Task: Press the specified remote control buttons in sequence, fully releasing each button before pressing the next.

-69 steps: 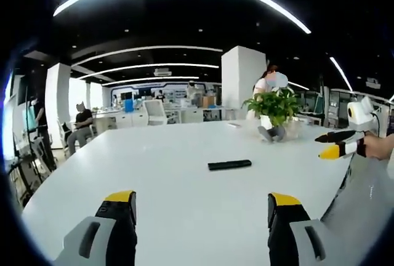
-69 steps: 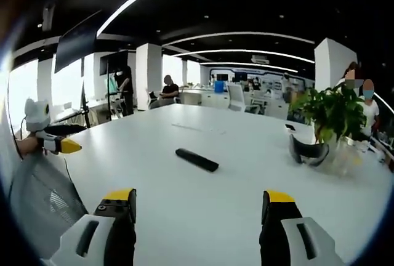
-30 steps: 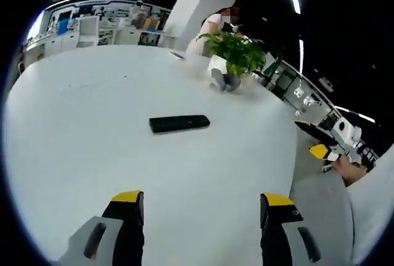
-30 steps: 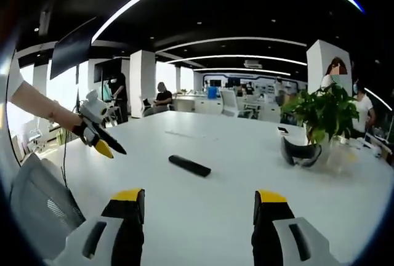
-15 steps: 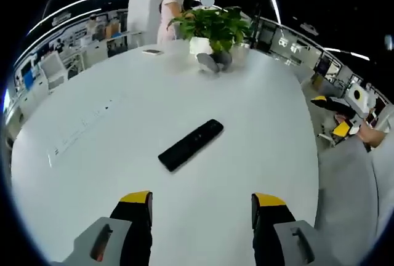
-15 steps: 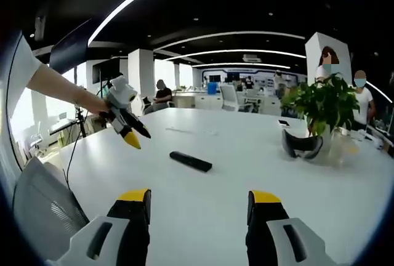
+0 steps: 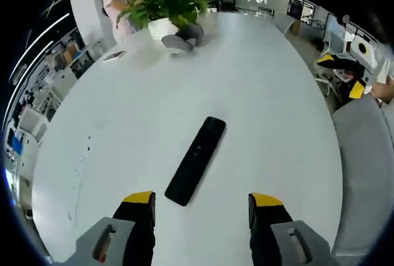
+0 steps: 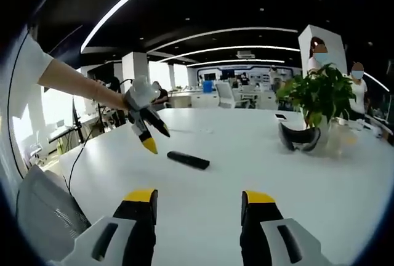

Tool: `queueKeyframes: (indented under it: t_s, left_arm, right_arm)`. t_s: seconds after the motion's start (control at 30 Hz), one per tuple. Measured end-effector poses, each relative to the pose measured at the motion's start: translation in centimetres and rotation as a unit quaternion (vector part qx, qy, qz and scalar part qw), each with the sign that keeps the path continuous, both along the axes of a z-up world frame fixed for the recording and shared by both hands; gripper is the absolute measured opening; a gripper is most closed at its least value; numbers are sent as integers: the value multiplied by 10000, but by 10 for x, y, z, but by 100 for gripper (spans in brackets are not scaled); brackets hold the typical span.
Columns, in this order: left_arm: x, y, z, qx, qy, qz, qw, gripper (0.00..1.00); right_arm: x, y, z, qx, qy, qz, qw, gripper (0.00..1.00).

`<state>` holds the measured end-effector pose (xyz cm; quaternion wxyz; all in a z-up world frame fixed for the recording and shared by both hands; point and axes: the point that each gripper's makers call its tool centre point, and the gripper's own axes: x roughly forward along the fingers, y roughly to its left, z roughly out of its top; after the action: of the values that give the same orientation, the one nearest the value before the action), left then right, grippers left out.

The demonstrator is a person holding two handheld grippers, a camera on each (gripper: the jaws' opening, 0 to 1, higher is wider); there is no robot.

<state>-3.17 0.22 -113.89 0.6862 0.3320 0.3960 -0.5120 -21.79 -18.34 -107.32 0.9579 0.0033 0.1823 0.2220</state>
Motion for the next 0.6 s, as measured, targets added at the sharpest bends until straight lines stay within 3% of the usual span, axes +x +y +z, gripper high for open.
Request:
queueKeyframes:
  t_s: [0.23,0.6]
  left_arm:
    - [7,-15,-16,365,83,-418,9984,60]
    - [20,-32,-32,359,341,-579,9971,60]
  right_arm:
    - [1,-4,-3,89,84,-105,9999,52]
    - [-2,2,-12,-6,330,33,9994,51]
